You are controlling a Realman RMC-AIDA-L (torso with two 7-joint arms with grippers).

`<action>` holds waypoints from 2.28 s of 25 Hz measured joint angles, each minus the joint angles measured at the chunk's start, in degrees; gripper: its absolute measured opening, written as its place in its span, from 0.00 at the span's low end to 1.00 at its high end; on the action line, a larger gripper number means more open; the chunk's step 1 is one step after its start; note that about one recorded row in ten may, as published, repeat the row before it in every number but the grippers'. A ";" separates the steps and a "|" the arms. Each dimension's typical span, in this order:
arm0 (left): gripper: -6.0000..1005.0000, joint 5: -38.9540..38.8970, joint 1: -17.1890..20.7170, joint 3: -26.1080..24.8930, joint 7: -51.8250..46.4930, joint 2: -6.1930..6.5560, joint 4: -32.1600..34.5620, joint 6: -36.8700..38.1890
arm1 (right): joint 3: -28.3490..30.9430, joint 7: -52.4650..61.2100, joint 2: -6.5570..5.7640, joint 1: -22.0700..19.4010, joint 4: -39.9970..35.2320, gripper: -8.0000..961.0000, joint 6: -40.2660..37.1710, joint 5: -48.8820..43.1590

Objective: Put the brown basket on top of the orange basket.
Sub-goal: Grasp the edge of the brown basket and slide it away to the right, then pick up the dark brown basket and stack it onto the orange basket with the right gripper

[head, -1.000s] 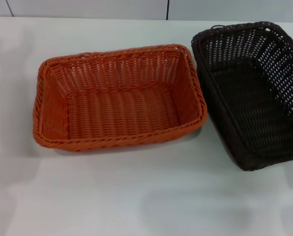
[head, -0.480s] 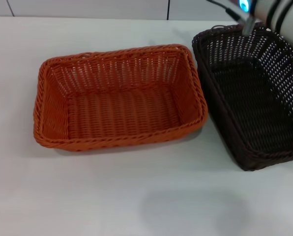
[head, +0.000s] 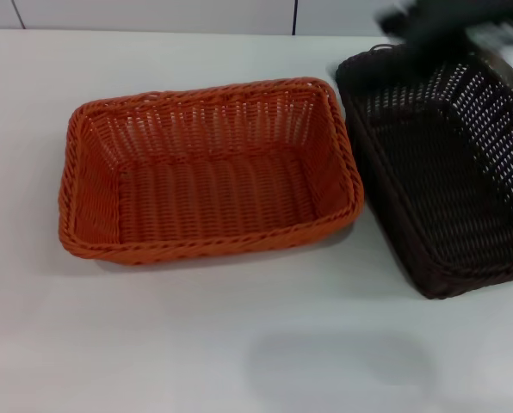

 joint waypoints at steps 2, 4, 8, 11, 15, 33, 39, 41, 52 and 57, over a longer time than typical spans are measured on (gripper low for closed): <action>0.84 -0.03 -0.36 -0.27 0.03 0.03 -0.46 -1.05 | 3.36 -5.68 0.00 -1.95 -4.11 0.87 -11.60 0.74; 0.84 -0.01 -0.54 -0.61 0.23 0.11 -0.53 -2.32 | 3.83 -8.13 -0.04 -2.53 -4.95 0.87 -15.42 0.97; 0.84 0.02 -0.83 -1.41 0.16 0.16 -0.56 -3.77 | 3.34 -14.58 0.06 -4.11 -5.27 0.87 -23.72 -0.43; 0.84 0.07 -0.98 -2.04 0.17 0.18 -0.62 -4.26 | 1.62 -15.91 0.16 -4.31 -4.69 0.87 -24.40 -4.54; 0.84 0.08 -1.07 -2.32 0.38 0.18 -0.65 -4.34 | -1.11 -17.22 0.31 -4.55 -4.37 0.87 -24.23 -8.37; 0.84 0.32 -1.35 -3.75 0.42 0.18 -1.41 -5.32 | -12.09 -16.50 0.40 -0.79 18.04 0.87 -15.39 -17.74; 0.84 0.39 -1.72 -3.73 0.42 0.35 -1.41 -5.84 | -19.15 -14.32 0.52 -1.02 18.52 0.87 -9.66 -25.95; 0.84 0.37 -1.74 -3.73 0.42 0.43 -1.42 -5.85 | -21.19 -14.16 0.55 -0.96 18.17 0.84 -8.79 -28.12; 0.84 0.28 -1.80 -4.86 0.42 0.79 -2.55 -6.72 | -22.29 -14.02 0.51 -0.16 17.70 0.41 -5.78 -30.03; 0.84 0.29 -1.91 -4.87 0.41 0.95 -2.71 -7.02 | -21.81 -13.69 0.57 -4.69 5.31 0.31 2.06 -31.96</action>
